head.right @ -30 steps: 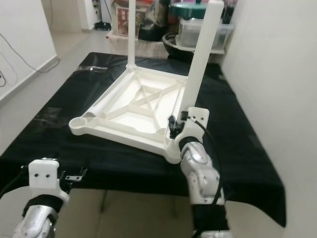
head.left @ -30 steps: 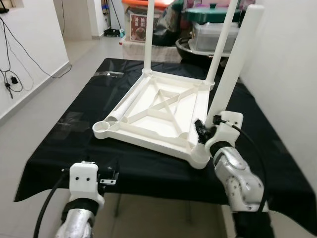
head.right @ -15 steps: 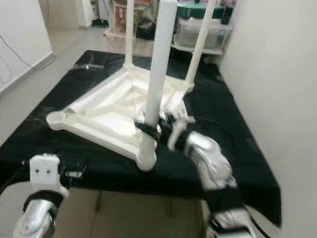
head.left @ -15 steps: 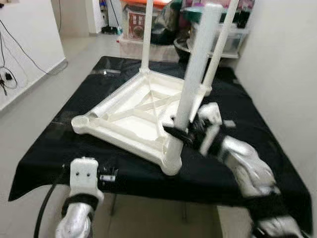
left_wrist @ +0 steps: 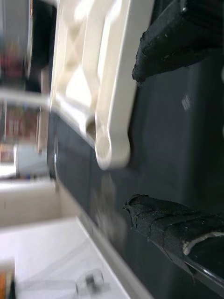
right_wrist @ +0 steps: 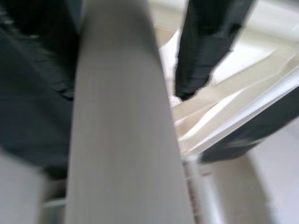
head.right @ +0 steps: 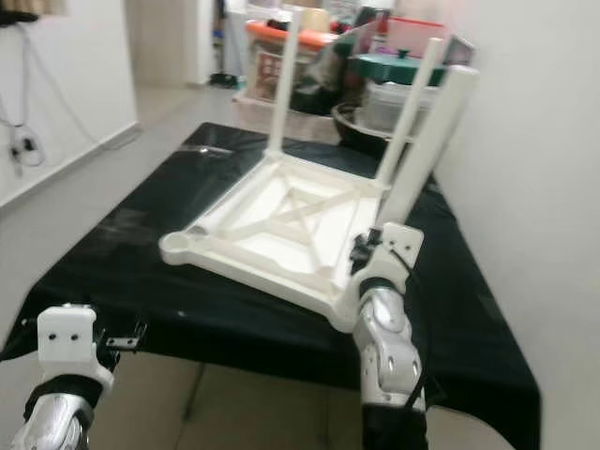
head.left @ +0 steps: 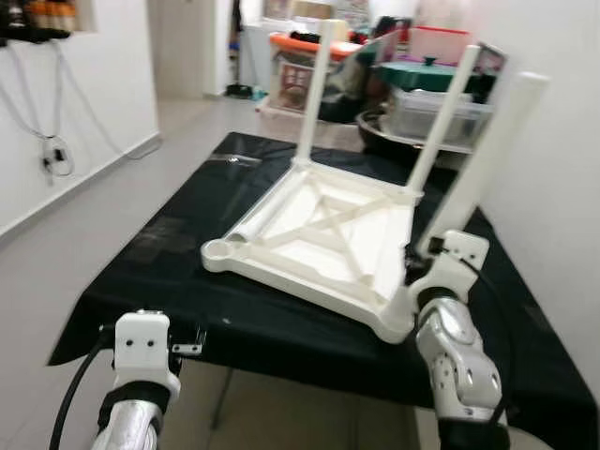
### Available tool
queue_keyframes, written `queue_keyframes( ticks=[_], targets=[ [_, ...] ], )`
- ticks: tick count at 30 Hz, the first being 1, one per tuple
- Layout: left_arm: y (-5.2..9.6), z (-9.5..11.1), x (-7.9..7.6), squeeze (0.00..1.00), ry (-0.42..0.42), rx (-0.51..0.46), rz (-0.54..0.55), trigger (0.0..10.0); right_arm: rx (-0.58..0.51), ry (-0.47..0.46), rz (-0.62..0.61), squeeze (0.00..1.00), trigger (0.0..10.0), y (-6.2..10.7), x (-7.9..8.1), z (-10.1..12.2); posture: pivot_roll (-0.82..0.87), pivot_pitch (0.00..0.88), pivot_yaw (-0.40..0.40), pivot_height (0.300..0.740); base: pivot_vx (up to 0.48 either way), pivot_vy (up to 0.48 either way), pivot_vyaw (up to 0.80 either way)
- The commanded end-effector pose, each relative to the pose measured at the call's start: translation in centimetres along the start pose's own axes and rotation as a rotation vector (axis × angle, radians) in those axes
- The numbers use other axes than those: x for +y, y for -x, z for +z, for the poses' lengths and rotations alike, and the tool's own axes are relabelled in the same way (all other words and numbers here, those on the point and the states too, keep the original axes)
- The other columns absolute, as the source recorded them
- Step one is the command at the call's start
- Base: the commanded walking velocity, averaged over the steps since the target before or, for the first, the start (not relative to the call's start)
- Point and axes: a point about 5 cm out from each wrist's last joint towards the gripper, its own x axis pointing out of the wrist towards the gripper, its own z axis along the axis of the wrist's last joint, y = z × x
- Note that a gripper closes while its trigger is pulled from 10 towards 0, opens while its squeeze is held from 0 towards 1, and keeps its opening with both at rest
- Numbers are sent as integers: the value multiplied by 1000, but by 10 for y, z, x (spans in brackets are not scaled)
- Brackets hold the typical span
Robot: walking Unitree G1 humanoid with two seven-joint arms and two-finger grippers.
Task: Building children table
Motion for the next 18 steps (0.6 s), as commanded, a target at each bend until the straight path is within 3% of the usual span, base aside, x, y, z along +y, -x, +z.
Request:
queue_keyframes(
  ticks=[1,3,4,6,7,8,9,11,15,16,17,18],
  targets=[
    [-1,-4,-2,0,7,22,-10,10000,-46,-22,125,1000,10000,-4,10,13,177,0,-84,740,0,0,0],
    [-2,-4,-3,0,6,19,-13,10000,-50,-31,192,1000,10000,-8,11,19,183,0,-85,740,0,0,0],
    [-1,-4,-3,0,3,16,-11,10000,-64,-2,361,0,10000,-11,16,28,195,0,-92,740,0,0,0],
    [0,-3,-2,0,-1,14,-6,10000,-59,51,600,0,10000,-10,21,37,197,0,-94,740,0,0,0],
    [0,-3,-2,0,-1,14,-6,10000,-59,51,600,0,10000,-10,21,37,197,0,-94,740,0,0,0],
    [0,-3,-1,0,-1,13,-2,10000,-38,76,699,0,10000,-9,23,37,206,0,-98,740,0,0,0],
    [0,-3,-1,0,-1,13,-2,10000,-38,76,699,0,10000,-9,23,37,206,0,-98,740,0,0,0],
    [-3,-2,-2,0,0,7,-4,10000,68,157,821,0,10000,-14,24,19,219,0,-100,740,0,0,0],
    [-3,-2,-2,0,-1,6,-6,10000,114,180,849,0,10000,-16,24,11,219,0,-100,740,0,0,0],
    [-2,-3,-1,0,-3,11,-1,10000,207,240,904,0,1961,-18,24,-7,225,0,-116,740,0,0,0],
    [-2,-3,-1,0,-3,11,-1,10000,207,240,904,0,1961,-18,24,-7,225,0,-116,740,0,0,0],
    [-3,-3,-1,0,-3,10,1,10000,245,291,871,0,0,-20,21,-16,225,0,-116,740,0,0,0]
  ],
)
